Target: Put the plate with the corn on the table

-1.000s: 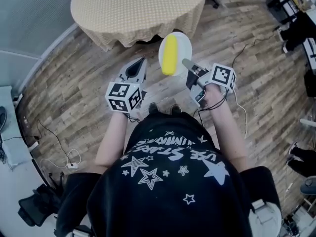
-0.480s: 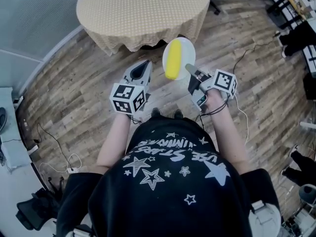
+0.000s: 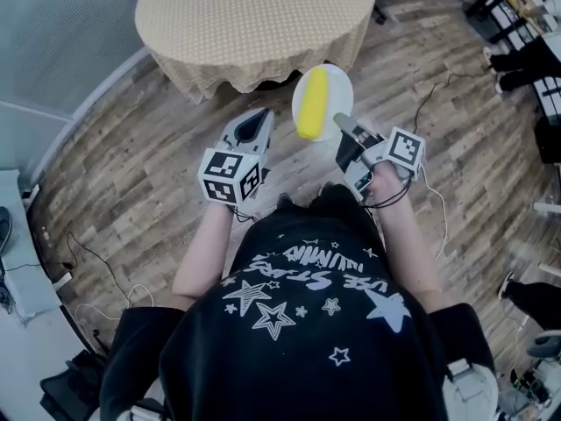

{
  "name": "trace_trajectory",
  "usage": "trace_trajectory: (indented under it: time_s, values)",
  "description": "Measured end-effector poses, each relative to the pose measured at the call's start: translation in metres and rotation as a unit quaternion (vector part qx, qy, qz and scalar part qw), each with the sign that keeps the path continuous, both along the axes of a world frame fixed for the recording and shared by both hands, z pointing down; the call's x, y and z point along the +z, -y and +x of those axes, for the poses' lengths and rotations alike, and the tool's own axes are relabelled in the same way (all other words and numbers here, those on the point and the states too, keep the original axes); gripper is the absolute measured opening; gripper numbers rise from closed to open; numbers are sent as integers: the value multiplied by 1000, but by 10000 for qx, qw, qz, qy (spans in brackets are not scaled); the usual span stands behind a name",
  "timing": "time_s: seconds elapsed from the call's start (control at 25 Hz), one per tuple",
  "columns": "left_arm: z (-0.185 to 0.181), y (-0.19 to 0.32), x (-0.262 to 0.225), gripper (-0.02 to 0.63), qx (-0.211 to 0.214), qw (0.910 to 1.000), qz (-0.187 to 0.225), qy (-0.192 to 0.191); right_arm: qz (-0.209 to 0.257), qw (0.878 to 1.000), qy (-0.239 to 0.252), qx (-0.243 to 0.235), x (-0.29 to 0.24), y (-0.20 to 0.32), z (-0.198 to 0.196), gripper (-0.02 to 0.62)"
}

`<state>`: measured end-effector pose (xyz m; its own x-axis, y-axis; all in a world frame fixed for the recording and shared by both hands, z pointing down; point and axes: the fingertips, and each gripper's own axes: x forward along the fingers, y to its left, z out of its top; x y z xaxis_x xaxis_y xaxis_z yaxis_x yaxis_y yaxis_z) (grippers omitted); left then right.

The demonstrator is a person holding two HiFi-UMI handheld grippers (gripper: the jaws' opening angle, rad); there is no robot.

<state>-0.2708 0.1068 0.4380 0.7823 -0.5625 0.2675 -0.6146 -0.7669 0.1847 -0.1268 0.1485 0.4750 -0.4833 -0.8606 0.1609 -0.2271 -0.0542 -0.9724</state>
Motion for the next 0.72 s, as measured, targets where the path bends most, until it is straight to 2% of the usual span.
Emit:
trace_trajectory:
  time_s: [0.2, 0.44, 0.72]
  values:
    - [7, 2, 8, 8, 109, 9999, -79, 70, -38, 9995, 315, 95, 3, -1, 3, 41]
    - [30, 9, 16, 8, 154, 9997, -120, 150, -31, 9992, 391, 53, 14, 6, 21, 41]
    - [68, 51, 18, 8, -124, 9994, -161, 269, -9, 9989, 401, -255, 14, 55, 60, 41]
